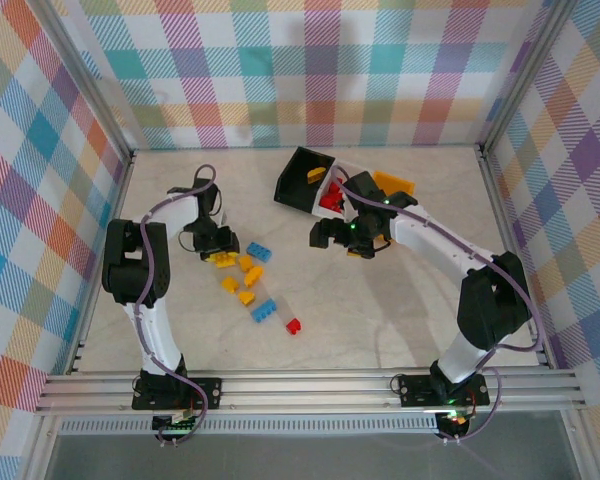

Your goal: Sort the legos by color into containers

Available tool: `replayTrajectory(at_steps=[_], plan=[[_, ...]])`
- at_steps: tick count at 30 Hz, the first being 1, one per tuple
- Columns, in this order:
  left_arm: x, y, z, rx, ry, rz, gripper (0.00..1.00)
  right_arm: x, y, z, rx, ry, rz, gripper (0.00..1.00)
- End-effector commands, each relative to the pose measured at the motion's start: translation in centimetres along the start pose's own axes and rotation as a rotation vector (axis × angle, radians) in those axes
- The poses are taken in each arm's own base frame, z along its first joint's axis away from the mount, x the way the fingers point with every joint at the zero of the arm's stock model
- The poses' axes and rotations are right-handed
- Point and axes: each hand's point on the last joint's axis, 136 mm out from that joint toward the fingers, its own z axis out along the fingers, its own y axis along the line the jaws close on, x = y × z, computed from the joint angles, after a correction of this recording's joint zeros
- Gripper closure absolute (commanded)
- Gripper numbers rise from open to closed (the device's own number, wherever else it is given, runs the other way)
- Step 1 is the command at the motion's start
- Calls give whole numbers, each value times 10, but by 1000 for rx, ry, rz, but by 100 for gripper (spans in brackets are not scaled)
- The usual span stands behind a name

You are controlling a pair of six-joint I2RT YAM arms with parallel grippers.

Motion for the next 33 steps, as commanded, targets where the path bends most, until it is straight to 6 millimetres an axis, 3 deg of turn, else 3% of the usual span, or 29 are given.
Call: replayTrajectory(at_steps=[1, 8, 14, 19, 24, 26, 33], plan=[[-17, -46, -34, 198, -30, -80, 50, -5, 2, -24, 15, -68, -40, 2], [-88, -119, -62, 443, -137, -191, 50, 1, -13, -43, 39, -103, -38, 1], [-139, -186, -56, 537, -195, -215, 49, 1, -19, -53, 58, -122, -57, 1], [-171, -230, -50, 588, -245, -217, 49, 1, -24, -54, 72, -117, -64, 0], [-192, -252, -37, 627, -270, -246, 46, 1, -31, -54, 87, -109, -60, 0], [-197, -256, -34, 636, -276, -259, 40, 1, -33, -53, 88, -108, -57, 0], [-196, -261, -41, 646, -286, -250, 30, 0, -33, -53, 80, -105, -49, 0]])
